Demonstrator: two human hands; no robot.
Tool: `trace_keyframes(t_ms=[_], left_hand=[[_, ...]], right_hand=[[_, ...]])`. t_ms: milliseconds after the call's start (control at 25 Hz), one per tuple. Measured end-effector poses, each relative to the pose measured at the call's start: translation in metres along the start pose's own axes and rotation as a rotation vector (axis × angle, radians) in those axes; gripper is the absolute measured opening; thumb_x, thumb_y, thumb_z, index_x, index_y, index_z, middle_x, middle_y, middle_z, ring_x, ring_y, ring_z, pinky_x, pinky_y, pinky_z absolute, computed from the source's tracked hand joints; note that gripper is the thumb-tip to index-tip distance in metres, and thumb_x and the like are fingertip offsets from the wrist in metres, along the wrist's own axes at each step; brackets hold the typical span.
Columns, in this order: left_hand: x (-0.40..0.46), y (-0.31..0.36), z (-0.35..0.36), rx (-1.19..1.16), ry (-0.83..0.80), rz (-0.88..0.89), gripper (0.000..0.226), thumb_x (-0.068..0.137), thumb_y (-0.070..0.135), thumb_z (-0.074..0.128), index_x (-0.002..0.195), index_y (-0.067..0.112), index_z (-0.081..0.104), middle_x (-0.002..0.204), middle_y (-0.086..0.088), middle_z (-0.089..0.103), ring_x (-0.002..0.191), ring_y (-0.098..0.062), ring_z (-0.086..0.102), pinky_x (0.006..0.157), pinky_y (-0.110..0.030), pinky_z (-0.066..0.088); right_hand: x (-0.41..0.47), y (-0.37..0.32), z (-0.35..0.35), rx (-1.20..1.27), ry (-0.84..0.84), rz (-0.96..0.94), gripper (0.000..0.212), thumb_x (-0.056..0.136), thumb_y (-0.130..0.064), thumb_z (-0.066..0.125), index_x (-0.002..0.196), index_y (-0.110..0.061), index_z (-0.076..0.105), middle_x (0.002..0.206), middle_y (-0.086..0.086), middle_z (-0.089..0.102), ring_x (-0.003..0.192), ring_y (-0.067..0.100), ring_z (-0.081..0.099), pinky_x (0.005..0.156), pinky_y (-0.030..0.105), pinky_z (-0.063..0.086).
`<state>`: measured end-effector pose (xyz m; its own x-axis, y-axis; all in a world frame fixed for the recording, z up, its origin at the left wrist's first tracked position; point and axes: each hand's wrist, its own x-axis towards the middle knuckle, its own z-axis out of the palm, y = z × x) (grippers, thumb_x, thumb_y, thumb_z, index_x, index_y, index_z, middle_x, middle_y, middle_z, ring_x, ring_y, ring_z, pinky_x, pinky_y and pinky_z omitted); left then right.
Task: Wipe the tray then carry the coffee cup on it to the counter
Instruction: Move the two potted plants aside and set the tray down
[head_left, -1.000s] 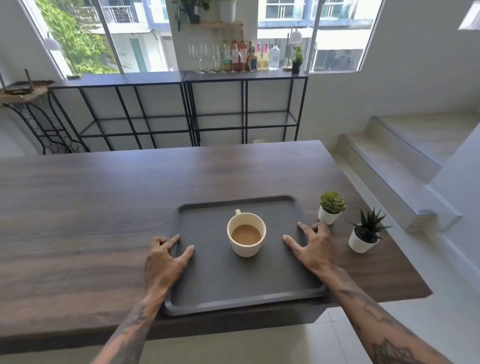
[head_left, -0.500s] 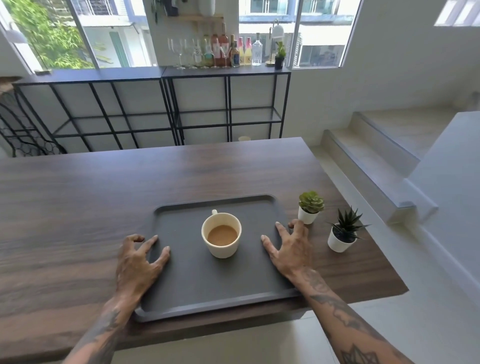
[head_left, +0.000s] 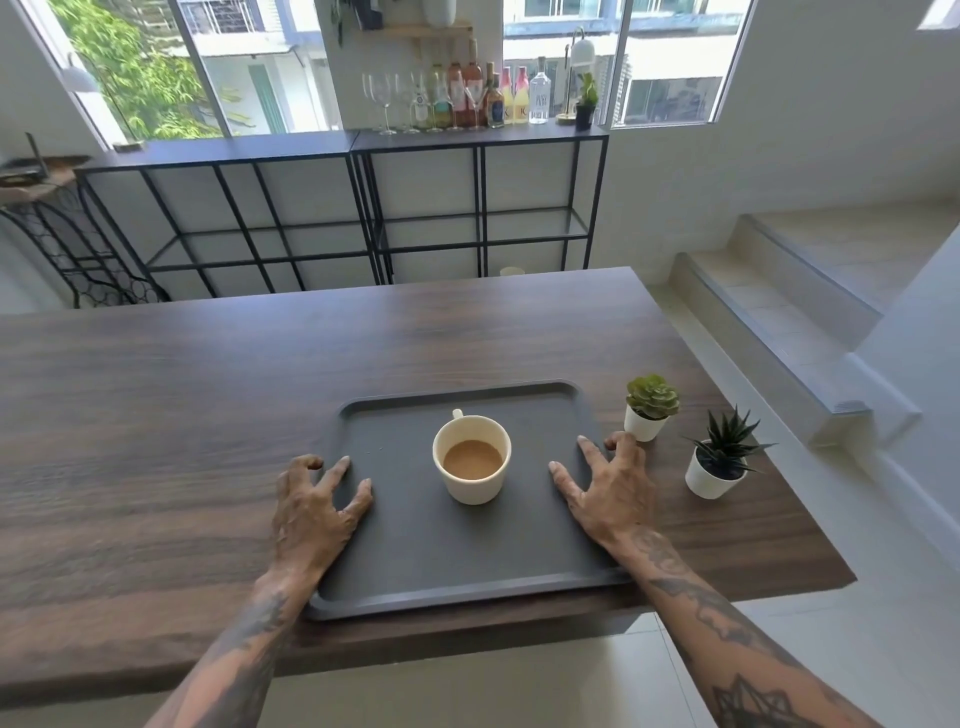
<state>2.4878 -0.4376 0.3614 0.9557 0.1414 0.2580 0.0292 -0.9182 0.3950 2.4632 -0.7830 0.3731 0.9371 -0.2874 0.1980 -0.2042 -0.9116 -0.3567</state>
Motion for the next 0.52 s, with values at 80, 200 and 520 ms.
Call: trace_keyframes(t_ms=[80,200,520], left_hand=[[0.0,0.0,-0.003,-0.023,-0.034,-0.033,0.05,0.082,0.048,0.069,0.119,0.015,0.072,0.121,-0.017,0.054,0.116,-0.039,0.052,0.091,-0.05,0.05],[0.006,0.009,-0.022,-0.128,0.068,-0.032,0.053,0.082,0.051,0.062,0.116,0.011,0.071,0.114,-0.019,0.056,0.108,-0.04,0.057,0.093,-0.047,0.049],[0.021,0.25,-0.068,-0.673,-0.083,0.381,0.023,0.083,0.018,0.073,0.106,0.014,0.071,0.093,-0.001,0.067,0.078,-0.007,0.063,0.07,-0.009,0.046]], right_hand=[[0.0,-0.002,-0.004,-0.002,-0.033,0.017,0.068,0.084,-0.065,0.05,0.134,-0.02,0.057,0.125,0.01,0.042,0.117,0.028,0.045,0.084,0.041,0.055],[-0.016,-0.004,-0.026,0.071,0.052,-0.042,0.059,0.085,-0.057,0.058,0.133,-0.022,0.058,0.12,0.01,0.048,0.109,0.027,0.049,0.079,0.039,0.055],[-0.069,0.092,-0.113,0.531,0.398,0.386,0.065,0.071,-0.023,0.084,0.125,-0.019,0.049,0.111,0.006,0.051,0.092,0.021,0.055,0.088,0.041,0.051]])
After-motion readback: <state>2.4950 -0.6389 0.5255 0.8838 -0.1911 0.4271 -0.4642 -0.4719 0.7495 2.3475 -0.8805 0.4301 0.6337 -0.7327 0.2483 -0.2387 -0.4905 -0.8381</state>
